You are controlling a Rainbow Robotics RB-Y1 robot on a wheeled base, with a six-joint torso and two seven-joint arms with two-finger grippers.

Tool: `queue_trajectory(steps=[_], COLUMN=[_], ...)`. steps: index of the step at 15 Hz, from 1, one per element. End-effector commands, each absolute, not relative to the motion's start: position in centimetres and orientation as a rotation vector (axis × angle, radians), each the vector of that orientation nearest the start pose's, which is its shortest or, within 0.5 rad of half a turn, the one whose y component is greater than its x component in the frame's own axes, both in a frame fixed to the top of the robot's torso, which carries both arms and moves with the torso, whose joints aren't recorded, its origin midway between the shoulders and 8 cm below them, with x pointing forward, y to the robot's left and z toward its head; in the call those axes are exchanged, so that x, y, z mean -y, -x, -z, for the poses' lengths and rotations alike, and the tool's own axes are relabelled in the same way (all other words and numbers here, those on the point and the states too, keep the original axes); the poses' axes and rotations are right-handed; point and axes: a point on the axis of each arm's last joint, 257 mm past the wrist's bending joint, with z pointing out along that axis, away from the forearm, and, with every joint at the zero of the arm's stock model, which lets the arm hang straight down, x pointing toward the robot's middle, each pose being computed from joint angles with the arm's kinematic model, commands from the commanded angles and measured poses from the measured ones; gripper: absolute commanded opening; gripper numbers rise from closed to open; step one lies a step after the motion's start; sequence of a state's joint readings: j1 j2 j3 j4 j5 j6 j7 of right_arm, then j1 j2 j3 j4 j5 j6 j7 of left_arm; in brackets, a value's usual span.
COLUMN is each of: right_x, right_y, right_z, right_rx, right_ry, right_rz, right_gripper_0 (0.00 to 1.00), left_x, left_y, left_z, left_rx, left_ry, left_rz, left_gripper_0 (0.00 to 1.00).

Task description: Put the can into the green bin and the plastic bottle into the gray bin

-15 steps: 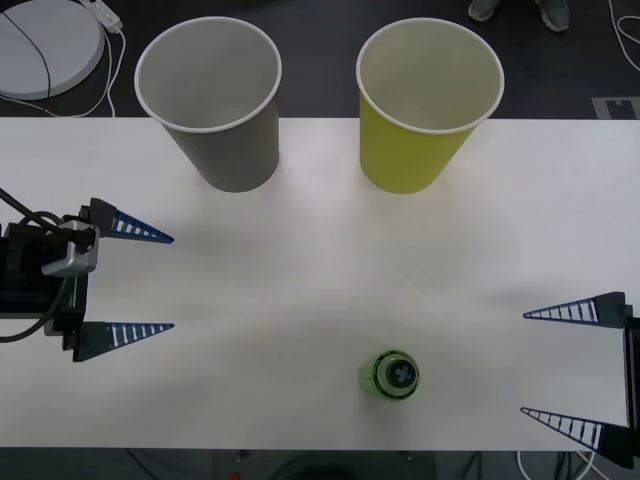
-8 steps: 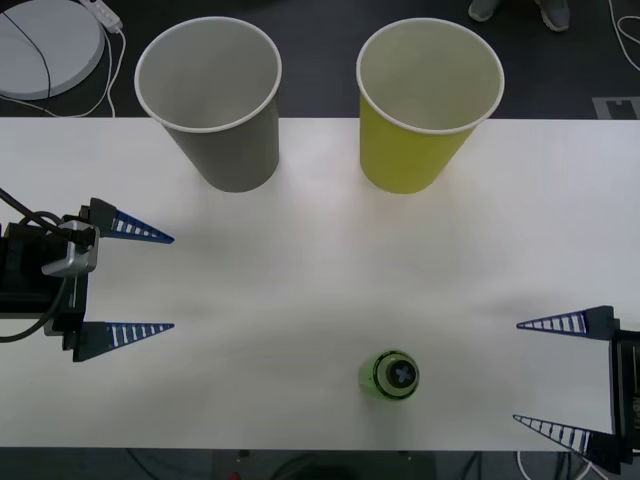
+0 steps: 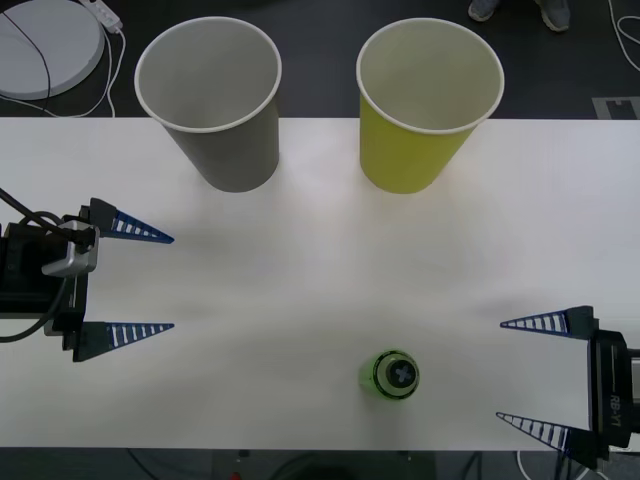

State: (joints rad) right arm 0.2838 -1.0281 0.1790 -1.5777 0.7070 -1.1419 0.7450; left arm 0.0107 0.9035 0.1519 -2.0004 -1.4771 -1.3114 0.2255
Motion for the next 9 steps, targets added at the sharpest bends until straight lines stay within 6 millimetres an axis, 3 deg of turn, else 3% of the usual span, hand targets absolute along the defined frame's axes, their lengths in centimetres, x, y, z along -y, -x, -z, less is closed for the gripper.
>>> queue_trajectory(steps=[1,9], right_x=[23.5,19.2], right_y=[-28.3,-28.3], right_z=[26.3,27.8], right_rx=[-1.289,-1.267], right_ry=[1.368,1.346], right_rz=[-0.577,-0.646], right_gripper_0=[1.00,1.00], left_x=[-21.8,-21.8], left_y=[-35.8,-35.8], left_z=[16.9,16.9], left_rx=[-1.532,-1.532], left_ry=[-1.647,-1.647], left_rz=[0.340,0.340], left_gripper_0=[1.00,1.00])
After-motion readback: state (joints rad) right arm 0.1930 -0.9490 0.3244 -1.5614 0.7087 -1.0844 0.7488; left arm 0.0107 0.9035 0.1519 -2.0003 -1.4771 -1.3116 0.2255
